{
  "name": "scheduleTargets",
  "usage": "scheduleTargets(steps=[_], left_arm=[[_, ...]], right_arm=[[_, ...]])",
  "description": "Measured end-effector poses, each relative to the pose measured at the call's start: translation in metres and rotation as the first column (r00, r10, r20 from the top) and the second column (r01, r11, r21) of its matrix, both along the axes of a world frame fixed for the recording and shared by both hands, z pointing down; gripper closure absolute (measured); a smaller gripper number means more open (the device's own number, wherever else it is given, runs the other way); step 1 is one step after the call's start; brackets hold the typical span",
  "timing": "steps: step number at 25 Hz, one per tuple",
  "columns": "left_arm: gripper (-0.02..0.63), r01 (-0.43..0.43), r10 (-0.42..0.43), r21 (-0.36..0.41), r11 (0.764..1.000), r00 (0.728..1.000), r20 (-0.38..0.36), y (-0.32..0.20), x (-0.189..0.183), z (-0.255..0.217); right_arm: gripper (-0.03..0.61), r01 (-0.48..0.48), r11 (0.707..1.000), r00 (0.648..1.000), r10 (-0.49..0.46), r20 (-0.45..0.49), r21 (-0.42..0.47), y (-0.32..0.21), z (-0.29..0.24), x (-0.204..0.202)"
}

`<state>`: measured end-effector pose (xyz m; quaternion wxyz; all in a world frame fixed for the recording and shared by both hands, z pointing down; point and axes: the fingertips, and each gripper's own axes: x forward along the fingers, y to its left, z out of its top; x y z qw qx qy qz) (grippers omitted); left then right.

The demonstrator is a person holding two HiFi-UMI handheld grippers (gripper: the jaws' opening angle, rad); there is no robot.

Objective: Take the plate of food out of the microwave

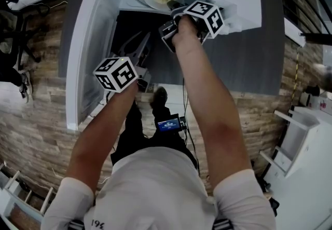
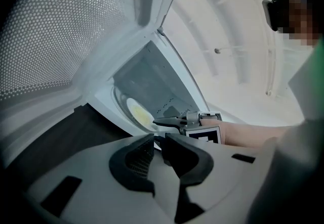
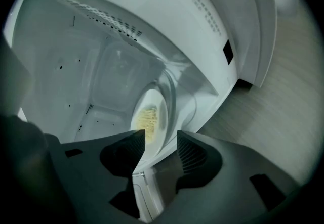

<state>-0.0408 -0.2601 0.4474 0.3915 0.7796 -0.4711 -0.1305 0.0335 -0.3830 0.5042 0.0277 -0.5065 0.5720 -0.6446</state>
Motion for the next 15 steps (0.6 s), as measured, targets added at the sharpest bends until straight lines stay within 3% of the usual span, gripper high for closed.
scheduleTargets(steps=[11,14,15], left_arm=[[0.563,0.010,-0.010,0.005,1.000,1.000,-0.016,0.000,-0.010,0.002],[0.563,0.011,-0.011,0.004,1.000,1.000,-0.018,0.000,-0.011,0.002],[0.563,0.012,-0.012,0.003,1.000,1.000,-0.017,0.001,-0.012,0.002]], right_arm=[[0.393,-0.016,1.000,0.999,0.016,0.028,0.003,-0.008,0.001,-0.001],[0.508,-0.023,1.000,1.000,0.024,0.006,-0.014,-0.006,0.007,0.004],[0.514,-0.025,1.000,1.000,0.026,0.008,-0.014,-0.005,0.009,0.005]])
